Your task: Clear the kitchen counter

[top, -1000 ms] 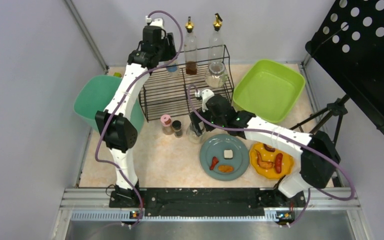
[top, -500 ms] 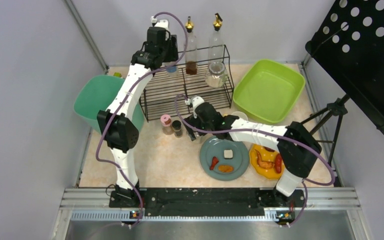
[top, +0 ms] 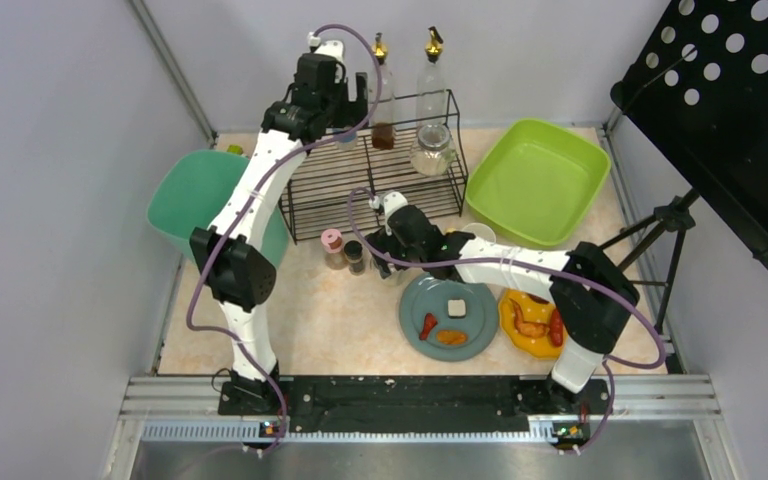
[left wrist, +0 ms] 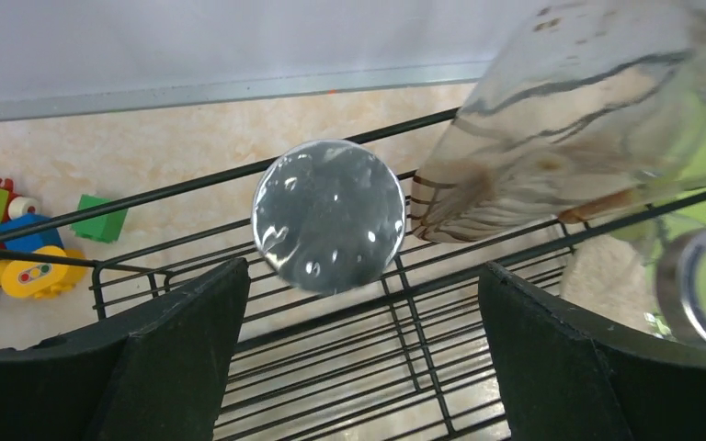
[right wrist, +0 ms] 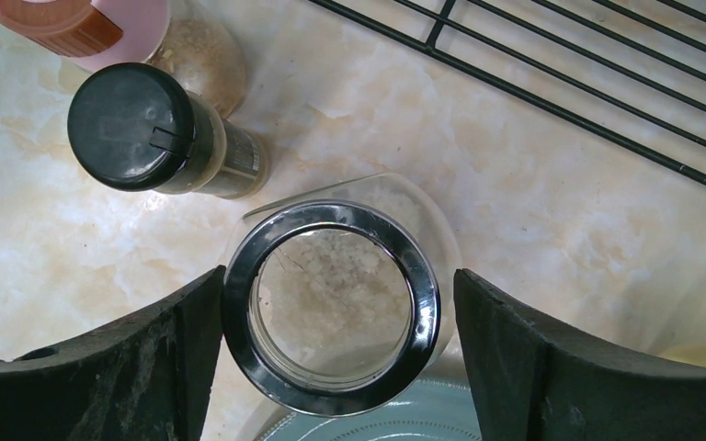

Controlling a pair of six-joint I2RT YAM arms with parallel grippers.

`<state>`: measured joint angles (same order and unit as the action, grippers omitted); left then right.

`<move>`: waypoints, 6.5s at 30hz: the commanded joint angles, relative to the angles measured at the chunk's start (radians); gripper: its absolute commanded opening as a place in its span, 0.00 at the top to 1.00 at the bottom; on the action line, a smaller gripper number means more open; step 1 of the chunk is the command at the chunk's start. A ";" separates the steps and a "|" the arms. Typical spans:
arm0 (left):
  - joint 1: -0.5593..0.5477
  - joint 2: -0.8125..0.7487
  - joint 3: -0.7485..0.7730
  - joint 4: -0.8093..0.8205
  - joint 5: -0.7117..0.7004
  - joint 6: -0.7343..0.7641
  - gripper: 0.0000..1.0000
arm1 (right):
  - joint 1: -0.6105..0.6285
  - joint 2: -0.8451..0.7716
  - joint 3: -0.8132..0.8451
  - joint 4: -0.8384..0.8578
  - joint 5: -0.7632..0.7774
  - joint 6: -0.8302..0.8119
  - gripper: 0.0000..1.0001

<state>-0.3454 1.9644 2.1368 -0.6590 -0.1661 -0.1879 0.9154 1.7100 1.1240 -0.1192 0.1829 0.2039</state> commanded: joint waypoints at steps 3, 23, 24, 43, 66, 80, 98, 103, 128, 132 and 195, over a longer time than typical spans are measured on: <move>-0.005 -0.141 0.035 -0.009 -0.005 0.007 0.01 | 0.020 0.012 0.012 -0.005 0.041 0.007 0.29; -0.009 -0.492 -0.354 -0.072 -0.077 -0.092 0.01 | 0.073 -0.076 0.070 -0.098 0.169 -0.017 0.90; -0.010 -0.510 -0.374 -0.082 -0.076 -0.093 0.01 | 0.074 -0.085 0.070 -0.099 0.173 -0.014 0.94; -0.044 -0.761 -0.799 -0.166 0.090 -0.209 0.01 | 0.076 -0.203 0.279 -0.213 0.249 -0.037 1.00; -0.043 -0.414 -0.775 -0.237 0.011 -0.464 0.01 | -0.072 0.078 1.040 -0.495 0.137 -0.105 1.00; -0.043 -0.373 -0.813 -0.180 0.040 -0.492 0.01 | -0.182 0.340 1.230 -0.566 0.010 -0.013 1.00; -0.043 -0.308 -0.815 -0.169 0.025 -0.488 0.12 | -0.230 0.453 1.242 -0.582 -0.055 0.022 1.00; -0.043 -0.291 -0.813 -0.163 0.038 -0.481 0.32 | -0.231 0.475 1.265 -0.592 -0.052 0.025 1.00; -0.042 -0.346 -0.740 -0.223 -0.019 -0.437 1.00 | -0.229 0.408 1.317 -0.626 -0.068 0.019 0.16; -0.042 -0.375 -0.720 -0.245 -0.028 -0.429 1.00 | -0.217 0.386 1.311 -0.627 -0.061 0.011 0.15; 0.128 -0.145 -0.132 -0.435 -0.081 -0.251 0.78 | 0.083 0.186 0.197 0.162 -0.036 0.051 0.16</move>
<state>-0.2222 1.8088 1.9690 -1.0924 -0.2291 -0.4454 0.9939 1.8709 1.2655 -0.0544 0.1169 0.2478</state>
